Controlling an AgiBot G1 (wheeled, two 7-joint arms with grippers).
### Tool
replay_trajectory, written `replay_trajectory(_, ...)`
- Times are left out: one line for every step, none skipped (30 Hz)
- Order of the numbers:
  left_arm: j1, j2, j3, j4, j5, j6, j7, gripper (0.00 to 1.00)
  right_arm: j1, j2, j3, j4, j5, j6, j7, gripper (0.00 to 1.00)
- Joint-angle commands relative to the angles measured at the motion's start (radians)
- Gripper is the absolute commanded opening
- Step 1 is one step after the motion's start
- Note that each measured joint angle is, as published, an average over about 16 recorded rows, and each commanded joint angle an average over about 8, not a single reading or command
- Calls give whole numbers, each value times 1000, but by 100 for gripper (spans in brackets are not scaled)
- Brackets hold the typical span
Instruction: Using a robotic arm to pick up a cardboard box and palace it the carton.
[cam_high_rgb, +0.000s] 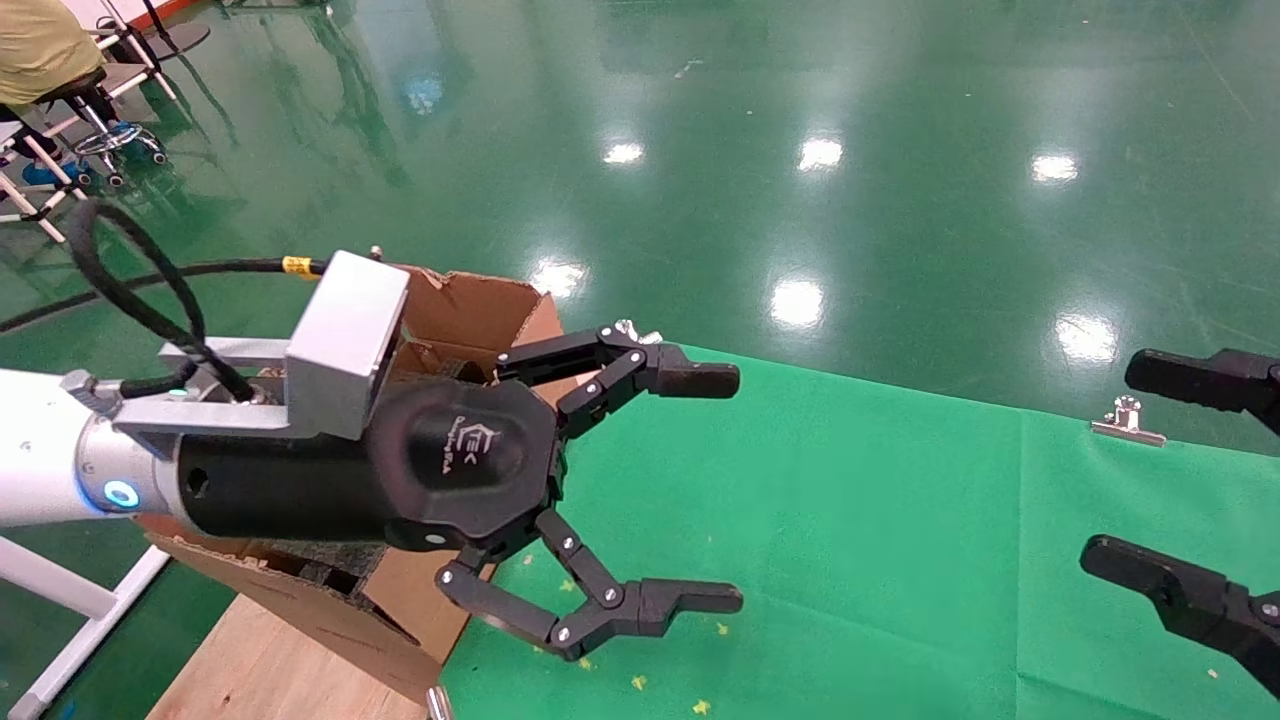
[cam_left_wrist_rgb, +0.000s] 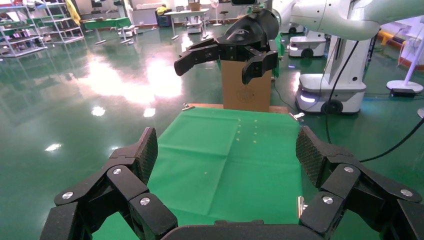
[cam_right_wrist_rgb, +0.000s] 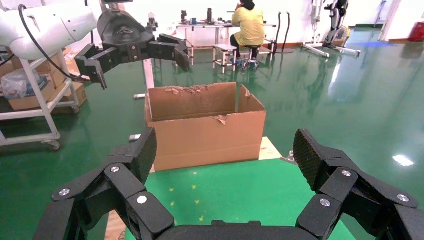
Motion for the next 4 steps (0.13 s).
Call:
replay_trajectory(-7, 0, 5, 6, 2, 0, -3, 100, 0, 0, 0, 0, 0, 0, 0, 100)
replay_trajectory(-8, 0, 6, 7, 2, 0, -4, 100, 0, 0, 0, 0, 0, 0, 0, 100)
replay_trajectory(-9, 0, 7, 7, 3, 0, -4, 100, 0, 0, 0, 0, 0, 0, 0, 100)
replay_trajectory(-9, 0, 8, 8, 3, 0, -4, 100, 0, 0, 0, 0, 0, 0, 0, 100)
